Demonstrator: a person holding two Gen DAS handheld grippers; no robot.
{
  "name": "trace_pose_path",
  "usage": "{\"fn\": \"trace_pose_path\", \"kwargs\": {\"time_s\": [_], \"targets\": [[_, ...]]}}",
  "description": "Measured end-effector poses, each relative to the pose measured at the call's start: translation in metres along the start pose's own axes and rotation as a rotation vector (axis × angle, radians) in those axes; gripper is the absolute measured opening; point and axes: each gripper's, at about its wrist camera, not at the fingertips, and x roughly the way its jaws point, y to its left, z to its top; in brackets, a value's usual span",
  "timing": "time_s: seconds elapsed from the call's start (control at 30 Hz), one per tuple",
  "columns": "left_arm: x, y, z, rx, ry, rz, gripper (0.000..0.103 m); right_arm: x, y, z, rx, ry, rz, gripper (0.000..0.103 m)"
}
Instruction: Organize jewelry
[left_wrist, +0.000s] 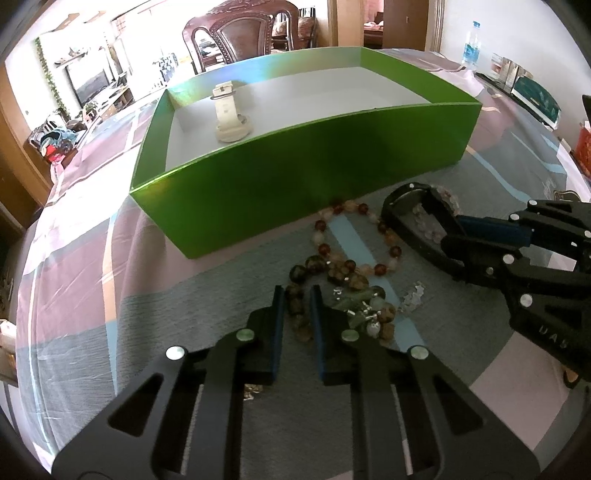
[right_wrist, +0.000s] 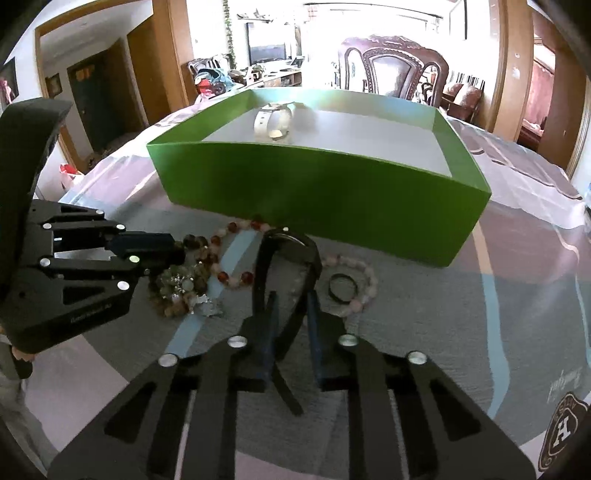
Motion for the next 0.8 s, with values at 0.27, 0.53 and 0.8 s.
{"fn": "trace_pose_path", "kwargs": {"time_s": [0.27,0.53,0.8], "targets": [[0.0009,0.0023,0.0007,-0.015,0.002,0.008,0.021,0.0015,-0.0044,0.0021,0.012,-0.001,0.000,0.012],[0.0010,0.0021,0.0009,-0.010,-0.001,0.016,0.026,0.0021,-0.0038,0.0007,0.018,-0.005,0.007,0.023],[0.0012,0.0015,0.0015,-0.007,-0.003,0.020,0.026,0.0019,-0.0057,0.0011,0.029,-0.005,0.007,0.023]]}}
